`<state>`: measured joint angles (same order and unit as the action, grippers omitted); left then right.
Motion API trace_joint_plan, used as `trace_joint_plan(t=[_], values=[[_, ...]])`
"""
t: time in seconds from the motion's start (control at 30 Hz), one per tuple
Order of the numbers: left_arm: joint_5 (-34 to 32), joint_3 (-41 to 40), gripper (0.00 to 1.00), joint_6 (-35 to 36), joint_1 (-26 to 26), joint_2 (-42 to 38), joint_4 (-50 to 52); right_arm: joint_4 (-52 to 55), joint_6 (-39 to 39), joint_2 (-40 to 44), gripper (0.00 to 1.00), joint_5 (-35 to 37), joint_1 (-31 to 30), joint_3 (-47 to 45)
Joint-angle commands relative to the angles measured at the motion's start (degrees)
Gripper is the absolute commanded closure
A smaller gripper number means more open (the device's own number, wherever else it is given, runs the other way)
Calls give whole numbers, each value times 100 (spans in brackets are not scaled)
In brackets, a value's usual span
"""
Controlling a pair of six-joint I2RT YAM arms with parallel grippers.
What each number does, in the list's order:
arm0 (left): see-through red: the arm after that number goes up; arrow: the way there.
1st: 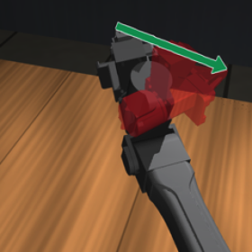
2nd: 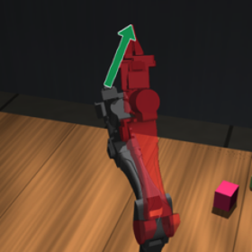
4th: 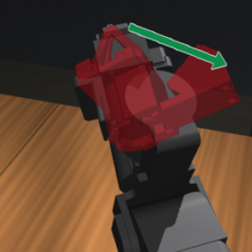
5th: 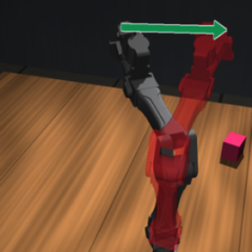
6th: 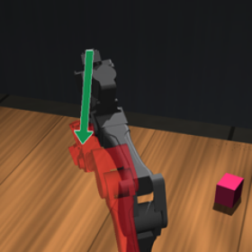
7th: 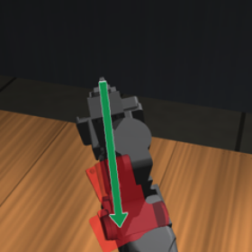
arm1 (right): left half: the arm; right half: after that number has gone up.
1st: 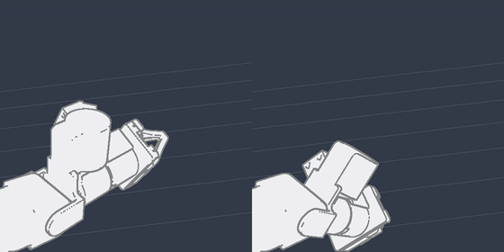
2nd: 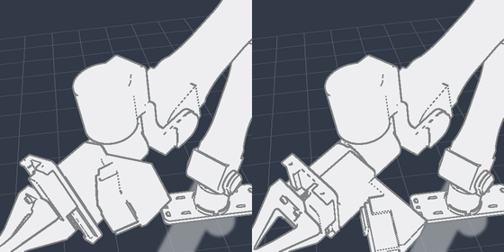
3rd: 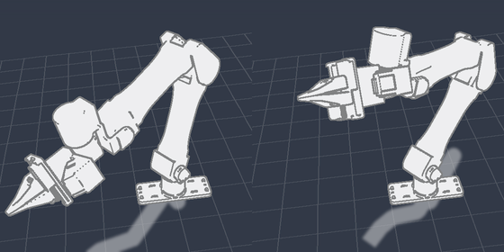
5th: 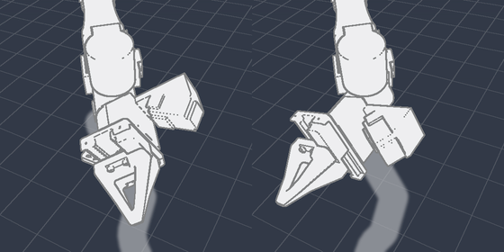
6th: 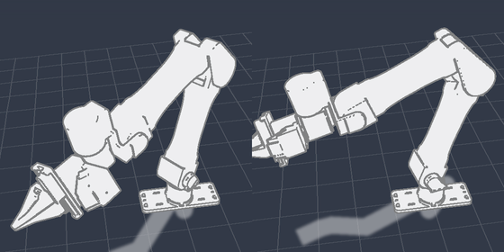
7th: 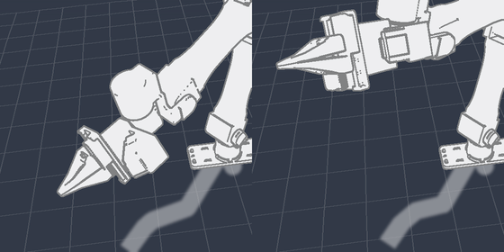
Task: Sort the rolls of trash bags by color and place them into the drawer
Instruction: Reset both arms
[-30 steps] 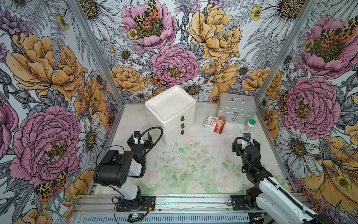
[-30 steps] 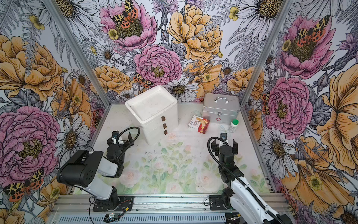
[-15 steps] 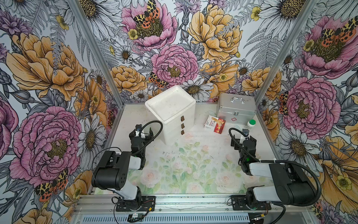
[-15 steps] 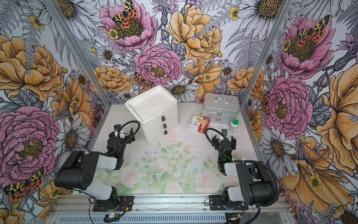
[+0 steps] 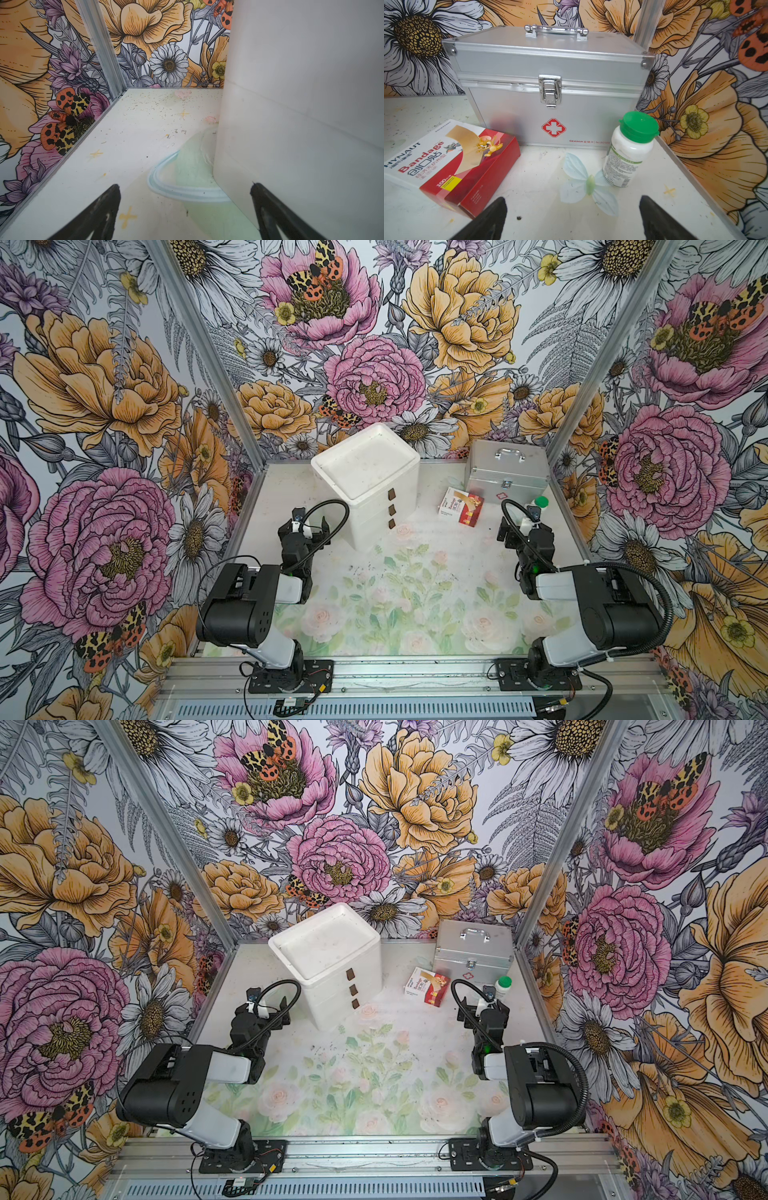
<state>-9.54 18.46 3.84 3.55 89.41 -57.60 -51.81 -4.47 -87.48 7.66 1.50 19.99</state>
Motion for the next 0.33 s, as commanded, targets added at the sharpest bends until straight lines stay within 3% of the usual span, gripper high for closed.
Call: trace_joint_plan(t=[0.0,0.3], values=[[119,70,1,-3,-48,-90,-50,234,-114,-31,0,-200,38,234],[293,253,1,-121,-189,-99,323,231,-103,-23,0,-204,37,227]])
